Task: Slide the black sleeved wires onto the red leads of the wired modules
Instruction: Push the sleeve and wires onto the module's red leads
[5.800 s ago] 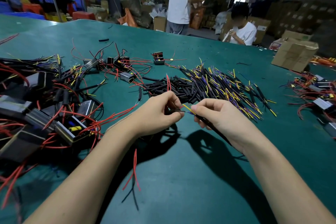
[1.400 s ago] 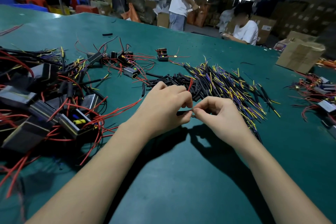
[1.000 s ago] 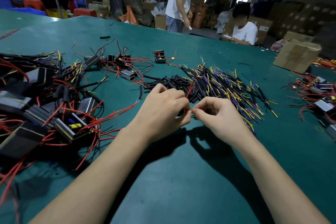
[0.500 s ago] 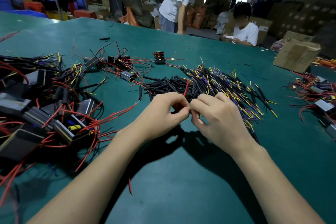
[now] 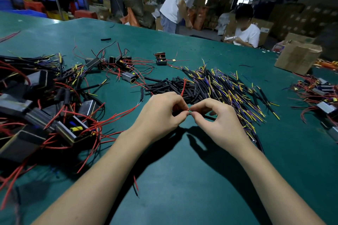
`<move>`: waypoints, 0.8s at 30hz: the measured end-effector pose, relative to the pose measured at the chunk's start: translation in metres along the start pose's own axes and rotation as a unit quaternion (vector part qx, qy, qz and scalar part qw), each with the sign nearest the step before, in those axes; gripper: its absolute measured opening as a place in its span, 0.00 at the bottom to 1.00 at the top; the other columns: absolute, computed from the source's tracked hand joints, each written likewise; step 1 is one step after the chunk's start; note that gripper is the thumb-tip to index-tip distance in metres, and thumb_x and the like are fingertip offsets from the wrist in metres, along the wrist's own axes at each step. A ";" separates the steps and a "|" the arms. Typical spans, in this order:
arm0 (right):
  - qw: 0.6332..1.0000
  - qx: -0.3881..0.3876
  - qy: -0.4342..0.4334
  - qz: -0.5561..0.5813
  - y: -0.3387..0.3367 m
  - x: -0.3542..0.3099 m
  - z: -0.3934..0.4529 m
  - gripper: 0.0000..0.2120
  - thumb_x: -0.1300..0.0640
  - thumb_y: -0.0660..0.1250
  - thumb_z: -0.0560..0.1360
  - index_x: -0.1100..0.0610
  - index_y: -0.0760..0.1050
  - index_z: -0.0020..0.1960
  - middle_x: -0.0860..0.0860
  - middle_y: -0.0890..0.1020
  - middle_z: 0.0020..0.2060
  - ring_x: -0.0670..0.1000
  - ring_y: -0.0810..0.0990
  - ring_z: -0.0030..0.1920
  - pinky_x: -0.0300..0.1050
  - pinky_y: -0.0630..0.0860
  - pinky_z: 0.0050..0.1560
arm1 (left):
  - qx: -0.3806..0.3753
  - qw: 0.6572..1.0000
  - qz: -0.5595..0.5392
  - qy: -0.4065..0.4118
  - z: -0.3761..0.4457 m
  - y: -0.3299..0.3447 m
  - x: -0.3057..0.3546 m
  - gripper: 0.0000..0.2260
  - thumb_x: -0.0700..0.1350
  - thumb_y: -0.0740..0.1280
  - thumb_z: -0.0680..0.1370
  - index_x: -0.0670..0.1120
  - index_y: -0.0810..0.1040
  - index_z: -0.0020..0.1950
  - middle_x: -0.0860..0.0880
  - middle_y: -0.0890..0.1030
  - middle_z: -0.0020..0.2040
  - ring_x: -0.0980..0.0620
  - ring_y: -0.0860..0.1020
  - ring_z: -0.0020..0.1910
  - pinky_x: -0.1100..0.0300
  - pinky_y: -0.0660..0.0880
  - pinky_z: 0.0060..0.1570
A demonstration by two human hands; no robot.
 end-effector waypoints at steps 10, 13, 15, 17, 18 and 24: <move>0.988 -0.044 0.082 0.125 -0.002 0.013 0.002 0.04 0.60 0.70 0.75 0.55 0.81 0.41 0.54 0.81 0.34 0.50 0.75 0.36 0.50 0.71 0.39 | -0.001 0.999 0.029 0.021 -0.001 -0.002 0.006 0.03 0.44 0.72 0.73 0.46 0.81 0.42 0.51 0.79 0.39 0.52 0.77 0.40 0.52 0.75 0.45; 0.985 -0.062 0.090 0.134 -0.003 0.014 0.003 0.03 0.59 0.70 0.74 0.56 0.81 0.42 0.62 0.81 0.37 0.51 0.74 0.37 0.48 0.69 0.41 | -0.006 0.998 0.044 0.037 -0.001 -0.003 0.008 0.03 0.44 0.71 0.73 0.46 0.80 0.43 0.52 0.78 0.40 0.52 0.77 0.40 0.53 0.74 0.44; 0.983 -0.071 0.096 0.140 -0.004 0.015 0.003 0.04 0.59 0.69 0.75 0.56 0.81 0.42 0.62 0.81 0.38 0.50 0.74 0.38 0.46 0.70 0.43 | -0.007 0.997 0.057 0.047 -0.001 -0.004 0.009 0.02 0.45 0.71 0.73 0.47 0.80 0.43 0.52 0.78 0.40 0.52 0.77 0.41 0.54 0.73 0.44; 0.982 -0.073 0.103 0.144 -0.004 0.015 0.003 0.05 0.58 0.69 0.75 0.55 0.81 0.42 0.57 0.81 0.35 0.47 0.76 0.38 0.42 0.71 0.43 | -0.007 0.996 0.070 0.054 -0.002 -0.004 0.010 0.03 0.45 0.71 0.74 0.47 0.80 0.43 0.52 0.78 0.41 0.52 0.77 0.42 0.54 0.72 0.45; 0.981 -0.074 0.104 0.145 -0.004 0.015 0.003 0.05 0.59 0.69 0.75 0.56 0.81 0.42 0.54 0.81 0.34 0.47 0.76 0.37 0.40 0.71 0.42 | -0.007 0.996 0.076 0.055 -0.002 -0.004 0.011 0.03 0.45 0.71 0.74 0.47 0.81 0.43 0.52 0.78 0.41 0.52 0.77 0.42 0.54 0.71 0.45; 0.981 -0.075 0.109 0.138 -0.002 0.015 0.003 0.04 0.59 0.71 0.73 0.55 0.80 0.39 0.50 0.79 0.32 0.45 0.73 0.34 0.38 0.69 0.37 | -0.012 0.993 0.102 0.058 -0.003 -0.004 0.011 0.03 0.47 0.70 0.75 0.49 0.82 0.44 0.53 0.78 0.42 0.51 0.77 0.44 0.53 0.69 0.45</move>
Point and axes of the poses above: each hand's wrist, its own z-axis towards the middle knuckle, its own y-axis out of the palm, x = y × z, the point moved 4 cm from there along z, towards the middle knuckle
